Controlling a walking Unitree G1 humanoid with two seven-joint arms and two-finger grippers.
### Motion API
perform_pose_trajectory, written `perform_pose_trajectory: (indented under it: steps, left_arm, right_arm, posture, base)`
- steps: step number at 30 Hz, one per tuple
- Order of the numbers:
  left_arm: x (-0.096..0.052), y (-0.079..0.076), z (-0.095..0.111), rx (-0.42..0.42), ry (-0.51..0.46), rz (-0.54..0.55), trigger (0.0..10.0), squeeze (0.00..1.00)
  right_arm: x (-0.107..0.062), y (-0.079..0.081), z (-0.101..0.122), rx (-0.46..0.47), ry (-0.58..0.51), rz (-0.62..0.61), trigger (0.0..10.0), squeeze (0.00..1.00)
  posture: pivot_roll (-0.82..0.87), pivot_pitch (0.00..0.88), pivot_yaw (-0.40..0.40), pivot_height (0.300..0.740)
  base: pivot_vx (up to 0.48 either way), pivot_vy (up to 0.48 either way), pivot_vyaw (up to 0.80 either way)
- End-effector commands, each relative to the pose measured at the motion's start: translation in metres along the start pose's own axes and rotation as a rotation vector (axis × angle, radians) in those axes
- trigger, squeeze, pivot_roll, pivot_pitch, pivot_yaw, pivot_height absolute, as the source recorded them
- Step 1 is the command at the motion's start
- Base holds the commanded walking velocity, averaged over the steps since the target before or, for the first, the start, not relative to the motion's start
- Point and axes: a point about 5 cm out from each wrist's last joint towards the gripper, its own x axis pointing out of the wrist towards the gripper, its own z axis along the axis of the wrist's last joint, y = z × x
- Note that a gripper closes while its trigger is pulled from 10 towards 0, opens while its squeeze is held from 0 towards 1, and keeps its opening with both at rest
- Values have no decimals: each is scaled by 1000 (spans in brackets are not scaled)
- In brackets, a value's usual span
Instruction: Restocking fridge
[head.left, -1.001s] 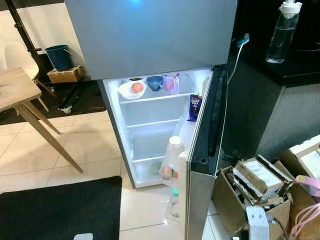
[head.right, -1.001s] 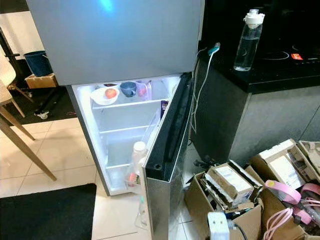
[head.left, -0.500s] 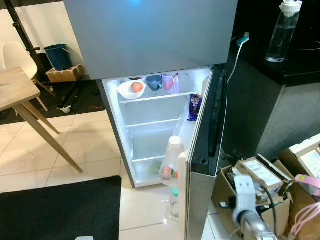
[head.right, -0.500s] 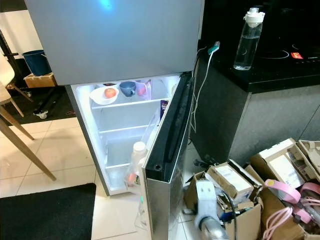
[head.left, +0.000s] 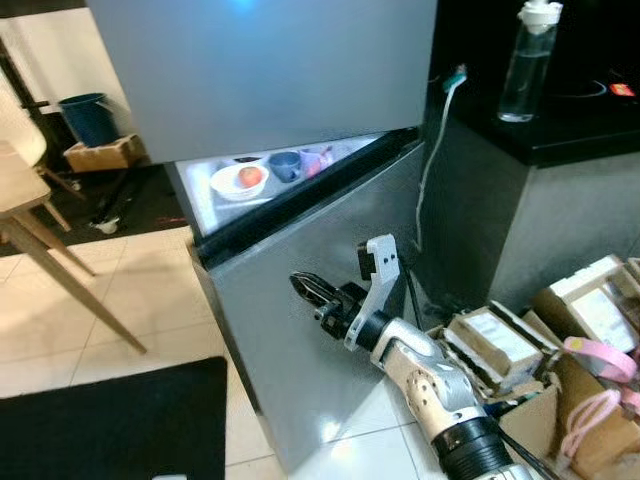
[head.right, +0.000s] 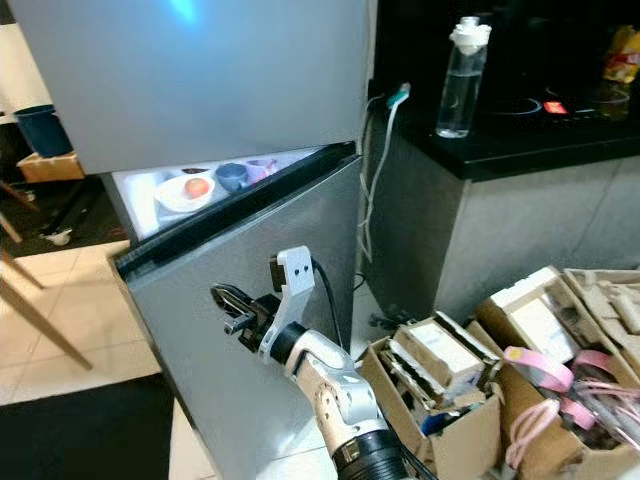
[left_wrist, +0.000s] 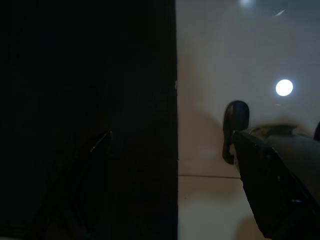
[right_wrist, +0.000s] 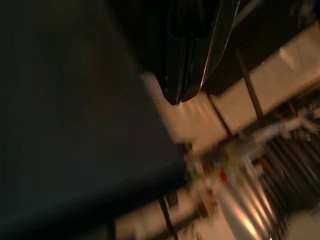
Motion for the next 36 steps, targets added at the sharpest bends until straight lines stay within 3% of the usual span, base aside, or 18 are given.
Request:
perform_pose_trajectory:
  steps: [1, 2, 6, 7, 8, 10, 11, 13, 15, 16, 18, 20, 21, 24, 26, 30, 36]
  left_arm:
    - [-1, 4, -5, 7, 15, 13, 10000, 0]
    - [-1, 4, -5, 7, 15, 13, 10000, 0]
    - [-1, 4, -6, 21, 18, 9, 10000, 0]
    - [-1, 4, -6, 21, 18, 9, 10000, 0]
    - [-1, 4, -6, 23, 17, 8, 10000, 0]
    - [-1, 4, -6, 36, 14, 4, 10000, 0]
    - [-1, 4, -6, 36, 14, 4, 10000, 0]
    - [-1, 3, -5, 56, 11, -2, 10000, 0]
    - [-1, 3, -5, 56, 11, -2, 10000, 0]
    - [-1, 2, -4, 67, 9, -7, 10000, 0]
    - [-1, 2, -4, 67, 9, -7, 10000, 0]
    - [1, -3, 1, 87, 10, -12, 10000, 0]
    - [2, -4, 4, 91, 10, -12, 10000, 0]
    - [2, -4, 4, 91, 10, -12, 10000, 0]
    - [3, -3, 8, 97, 12, -11, 10000, 0]
    - [3, -3, 9, 76, 12, -12, 10000, 0]
    - [4, -6, 15, 84, -16, -34, 10000, 0]
  right_arm:
    - [5, 10, -25, 53, 55, -12, 10000, 0]
    - [5, 10, -25, 53, 55, -12, 10000, 0]
    - [-50, -41, -73, -11, 300, -370, 10000, 0]
    - [-50, -41, -73, -11, 300, -370, 10000, 0]
    - [-65, -52, -82, -18, 356, -477, 10000, 0]
    - [-110, -78, -101, -54, 473, -733, 10000, 0]
    - [-110, -78, -101, -54, 473, -733, 10000, 0]
    - [-175, -93, -125, -29, 583, -989, 10000, 0]
    - [-175, -93, -125, -29, 583, -989, 10000, 0]
    - [-202, -94, -135, -5, 626, -1070, 10000, 0]
    - [-202, -94, -135, -5, 626, -1070, 10000, 0]
    - [-263, -83, -159, 93, 684, -1227, 10000, 0]
    - [-282, -76, -167, 134, 699, -1268, 10000, 0]
    - [-282, -76, -167, 134, 699, -1268, 10000, 0]
    - [-296, -67, -177, 164, 726, -1276, 10000, 0]
    - [-293, -57, -187, 184, 735, -1204, 10000, 0]
    - [-288, -52, -194, 175, 739, -1190, 10000, 0]
  posture:
    - [-67, 144, 72, 721]
    - [-67, 144, 72, 721]
    - [-69, 143, 75, 721]
    - [-69, 143, 75, 721]
    - [-69, 143, 75, 721]
    - [-74, 133, 79, 721]
    - [-74, 133, 79, 721]
    - [-66, 124, 73, 721]
    - [-66, 124, 73, 721]
    - [-66, 124, 73, 721]
    - [-66, 124, 73, 721]
    - [-64, 105, 79, 721]
    - [-64, 103, 80, 721]
    - [-64, 103, 80, 721]
    - [-65, 99, 81, 721]
    - [-66, 97, 76, 721]
    - [-68, 95, 76, 721]
  base:
    - [0, 0, 0]
    - [0, 0, 0]
    - [0, 0, 0]
    - [0, 0, 0]
    - [0, 0, 0]
    - [0, 0, 0]
    - [0, 0, 0]
    - [0, 0, 0]
    - [0, 0, 0]
    - [0, 0, 0]
    - [0, 0, 0]
    - [0, 0, 0]
    - [0, 0, 0]
    - [0, 0, 0]
    - [0, 0, 0]
    - [0, 0, 0]
    - [0, 0, 800]
